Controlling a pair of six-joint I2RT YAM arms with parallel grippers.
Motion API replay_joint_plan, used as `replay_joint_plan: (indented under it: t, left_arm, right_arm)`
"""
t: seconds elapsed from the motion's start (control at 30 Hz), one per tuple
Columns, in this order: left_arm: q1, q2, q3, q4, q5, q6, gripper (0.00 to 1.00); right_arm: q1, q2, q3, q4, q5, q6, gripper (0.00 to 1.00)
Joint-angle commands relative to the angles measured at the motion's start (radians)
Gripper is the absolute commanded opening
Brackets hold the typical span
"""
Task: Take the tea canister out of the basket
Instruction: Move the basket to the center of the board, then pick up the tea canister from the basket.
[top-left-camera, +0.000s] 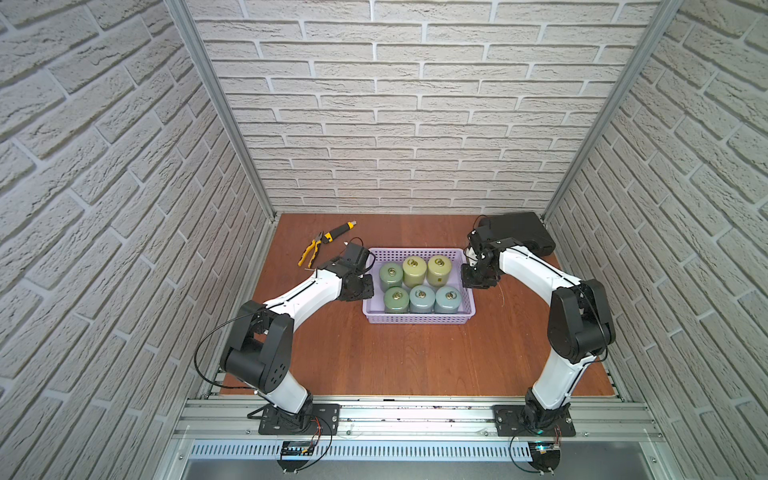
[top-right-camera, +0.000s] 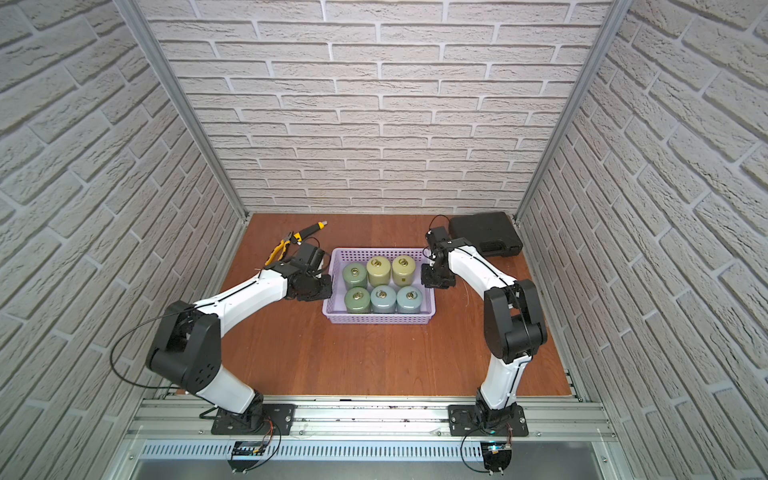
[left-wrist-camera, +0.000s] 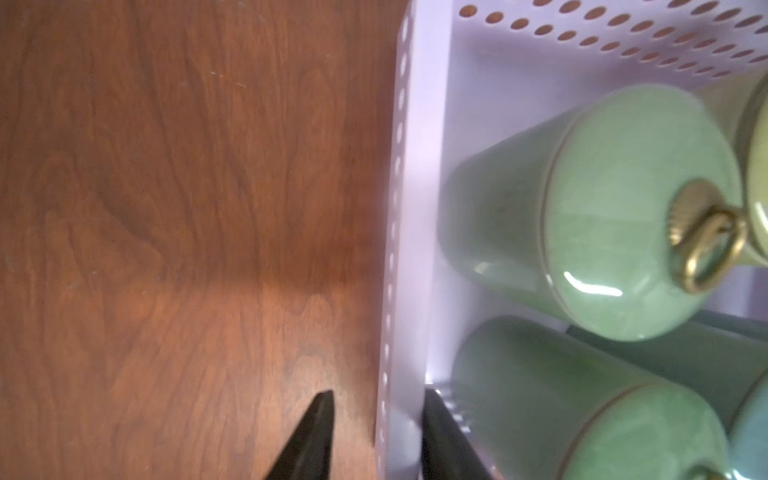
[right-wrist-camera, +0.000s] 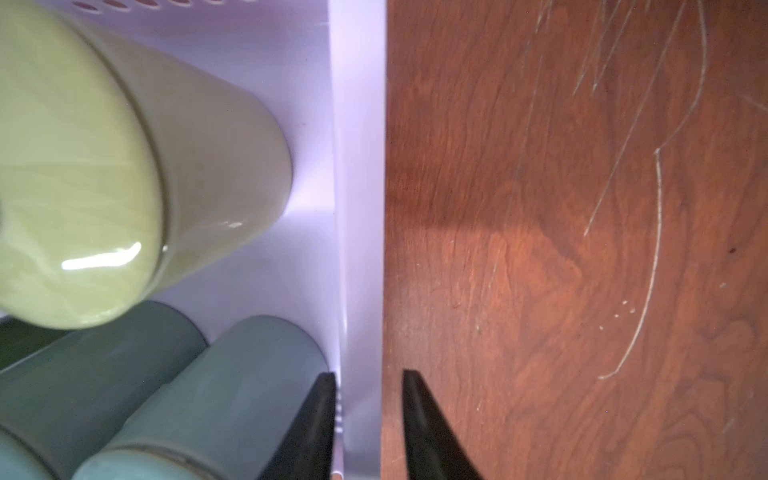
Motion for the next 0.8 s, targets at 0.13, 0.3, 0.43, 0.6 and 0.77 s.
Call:
replay_joint_plan:
  t: [0.13, 0.3, 0.43, 0.6, 0.77]
  left_arm:
    - [0.004, -0.073, 0.057, -0.078, -0.075, 0.005, 0.79]
    - [0.005, -0.136, 0.067, -0.115, -0.108, 0.003, 0.98]
    - [0.004, -0.195, 0.065, -0.154, -0.114, 0.004, 0.98]
    - [0.005, -0.270, 0.033, -0.165, -0.083, 0.027, 0.98]
    - [0.003, -0.351, -0.023, -0.144, -0.047, 0.064, 0.98]
  right_arm:
    - [0.000, -0.090, 0.007, -0.018, 0.025, -0.001, 0.62]
    - [0.000, -0.142, -0.005, 0.005, 0.002, -0.027, 0.77]
    - [0.000, -0.192, -0.031, 0.029, -0.023, -0.062, 0.87]
    - [0.001, -0.238, -0.051, 0.045, -0.067, -0.121, 0.98]
    - [0.010, -0.321, -0.109, 0.101, -0.072, -0.191, 0.99]
